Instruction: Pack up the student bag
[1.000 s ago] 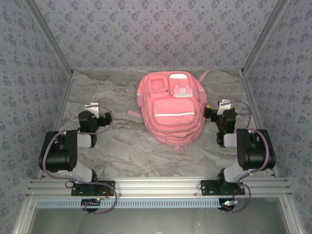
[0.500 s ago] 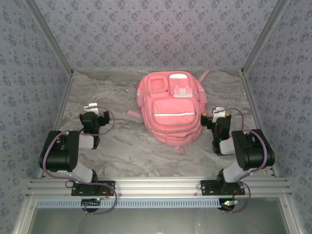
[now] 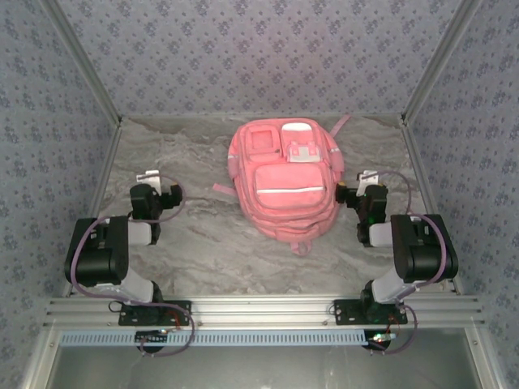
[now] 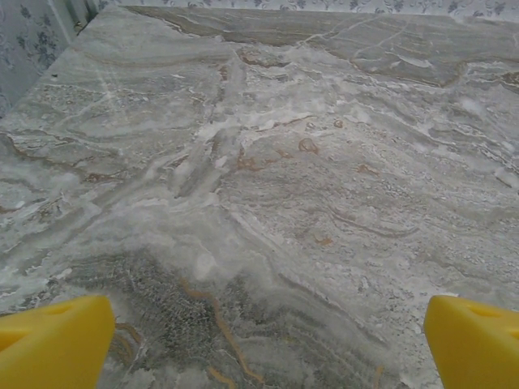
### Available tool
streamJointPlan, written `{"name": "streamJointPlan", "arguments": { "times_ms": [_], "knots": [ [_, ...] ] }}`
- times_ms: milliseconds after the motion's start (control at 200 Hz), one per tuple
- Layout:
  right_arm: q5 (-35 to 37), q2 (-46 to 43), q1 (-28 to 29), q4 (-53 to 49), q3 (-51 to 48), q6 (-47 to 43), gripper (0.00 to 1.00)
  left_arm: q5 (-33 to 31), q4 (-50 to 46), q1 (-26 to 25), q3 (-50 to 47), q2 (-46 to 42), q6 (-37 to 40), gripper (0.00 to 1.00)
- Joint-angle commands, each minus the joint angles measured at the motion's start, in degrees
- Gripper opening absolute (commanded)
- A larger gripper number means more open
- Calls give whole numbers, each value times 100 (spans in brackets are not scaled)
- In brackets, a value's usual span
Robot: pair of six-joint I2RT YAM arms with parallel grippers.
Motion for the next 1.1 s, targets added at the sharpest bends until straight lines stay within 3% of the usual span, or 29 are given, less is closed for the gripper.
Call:
{"name": "streamJointPlan", "arguments": {
  "times_ms": [0,1094],
  "knots": [
    [230,-89,-6,-64,8,-50,100,153,-5,17,106,-22,-2,98],
    [106,-90,-60,-127,43,-14,100,-191,-9,-171,108,-29,108,98]
  ]
}}
